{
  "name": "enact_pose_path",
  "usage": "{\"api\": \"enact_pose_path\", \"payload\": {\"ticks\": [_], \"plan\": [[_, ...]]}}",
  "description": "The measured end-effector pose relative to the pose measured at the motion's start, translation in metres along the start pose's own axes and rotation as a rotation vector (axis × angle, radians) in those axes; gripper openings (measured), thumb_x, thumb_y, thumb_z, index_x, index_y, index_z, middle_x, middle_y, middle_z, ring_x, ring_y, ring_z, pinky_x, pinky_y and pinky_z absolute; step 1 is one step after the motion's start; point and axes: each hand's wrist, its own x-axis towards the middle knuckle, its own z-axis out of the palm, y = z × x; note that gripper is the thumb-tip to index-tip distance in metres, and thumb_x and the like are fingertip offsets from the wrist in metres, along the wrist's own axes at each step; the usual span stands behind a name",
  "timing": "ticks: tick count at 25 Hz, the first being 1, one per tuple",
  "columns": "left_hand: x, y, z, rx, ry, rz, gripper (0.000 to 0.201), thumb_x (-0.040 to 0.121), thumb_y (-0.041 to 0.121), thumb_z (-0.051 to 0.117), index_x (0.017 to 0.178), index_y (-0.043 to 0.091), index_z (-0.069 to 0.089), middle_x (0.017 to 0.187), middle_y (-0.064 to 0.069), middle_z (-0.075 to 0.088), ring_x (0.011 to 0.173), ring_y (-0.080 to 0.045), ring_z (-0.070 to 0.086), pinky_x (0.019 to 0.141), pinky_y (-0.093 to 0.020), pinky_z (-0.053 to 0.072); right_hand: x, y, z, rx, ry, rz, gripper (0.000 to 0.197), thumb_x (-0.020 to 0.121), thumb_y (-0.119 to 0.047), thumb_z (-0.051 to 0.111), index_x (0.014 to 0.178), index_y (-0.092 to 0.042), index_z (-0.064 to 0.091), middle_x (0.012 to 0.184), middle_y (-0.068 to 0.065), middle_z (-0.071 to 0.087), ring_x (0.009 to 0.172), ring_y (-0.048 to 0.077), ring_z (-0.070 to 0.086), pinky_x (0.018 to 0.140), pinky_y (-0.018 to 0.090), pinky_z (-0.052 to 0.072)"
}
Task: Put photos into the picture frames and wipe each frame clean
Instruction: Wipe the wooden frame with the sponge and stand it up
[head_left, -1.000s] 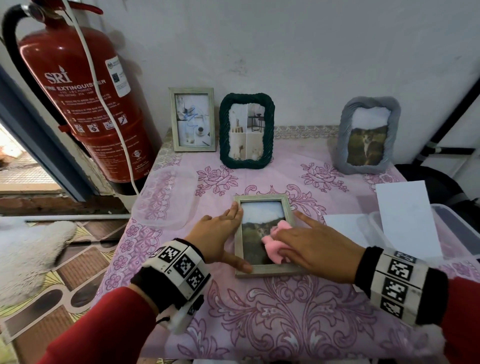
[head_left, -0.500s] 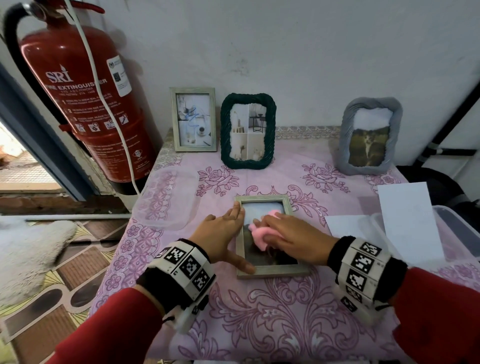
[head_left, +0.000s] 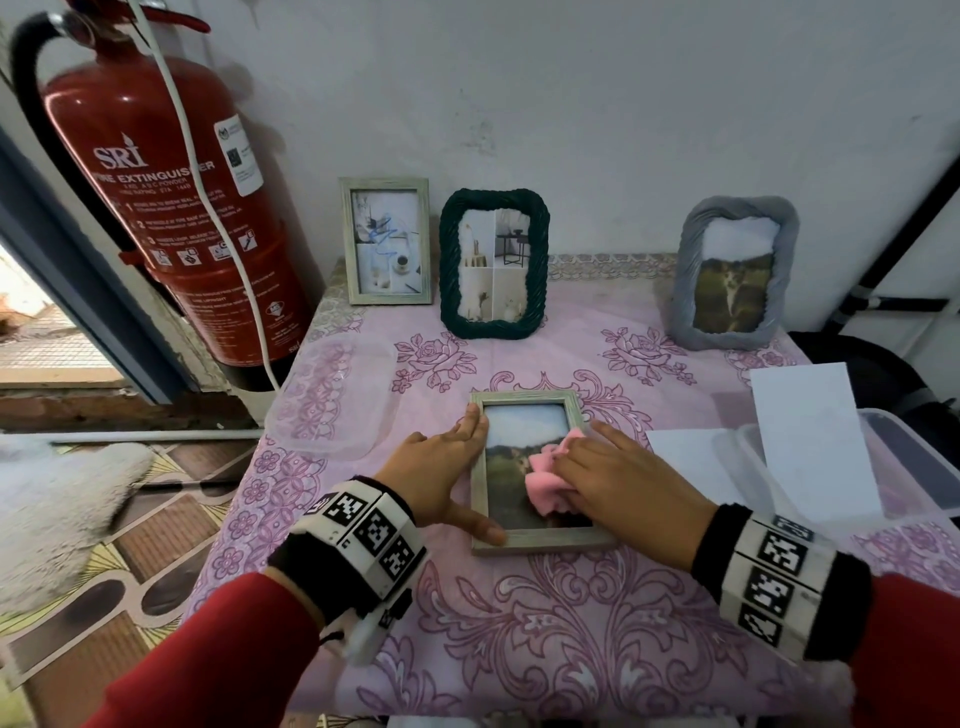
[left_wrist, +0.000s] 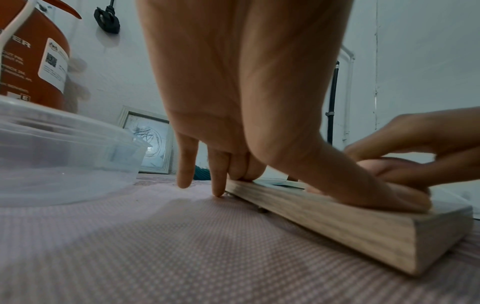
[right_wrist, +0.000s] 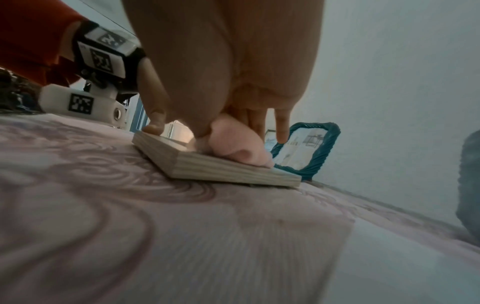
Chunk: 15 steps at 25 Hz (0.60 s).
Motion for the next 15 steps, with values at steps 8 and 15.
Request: {"api": "enact_pose_path", "payload": {"ticks": [8, 15], "plan": [[0.001, 0.000, 0.000, -0.015, 0.005, 0.013, 0.125, 0.064, 0.068, 0.066, 0.149, 0.009, -0.003, 0.158, -0.008, -0.009, 0.137, -0.019, 0.032, 0.108, -0.033, 0.029, 0.054, 0.029, 0.004, 0.209, -0.067, 0.136, 0.029, 0.099, -0.026, 0.040, 0.123, -0.013, 0.045, 0.119, 0.009, 0.057, 0.112, 0.026, 0.050, 0.097, 0.031, 0.032], [0.002, 0.000, 0.000, -0.021, 0.002, 0.001, 0.125, 0.063, 0.068, 0.067, 0.149, 0.009, -0.003, 0.158, -0.007, -0.006, 0.137, -0.019, 0.032, 0.109, -0.034, 0.029, 0.051, 0.012, 0.002, 0.568, -0.098, 0.059, 0.020, 0.094, -0.019, 0.050, 0.111, -0.007, 0.052, 0.106, 0.011, 0.059, 0.099, 0.023, 0.051, 0.082, 0.030, 0.034]]}}
